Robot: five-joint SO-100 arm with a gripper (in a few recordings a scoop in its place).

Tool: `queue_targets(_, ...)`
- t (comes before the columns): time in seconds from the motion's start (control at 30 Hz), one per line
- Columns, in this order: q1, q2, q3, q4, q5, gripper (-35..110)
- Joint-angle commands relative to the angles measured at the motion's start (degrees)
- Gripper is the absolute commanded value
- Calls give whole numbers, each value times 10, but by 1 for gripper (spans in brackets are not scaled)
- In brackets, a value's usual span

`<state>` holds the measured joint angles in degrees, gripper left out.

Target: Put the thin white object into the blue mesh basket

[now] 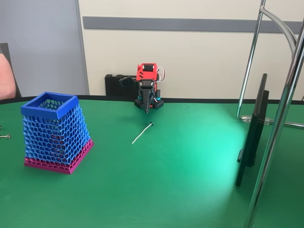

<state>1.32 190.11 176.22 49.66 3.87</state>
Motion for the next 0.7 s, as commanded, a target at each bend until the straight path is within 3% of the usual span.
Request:
queue_targets(0.0,-4,4,4,3,-2,1)
queue_targets(0.67,-5,4,4,4,-5,1)
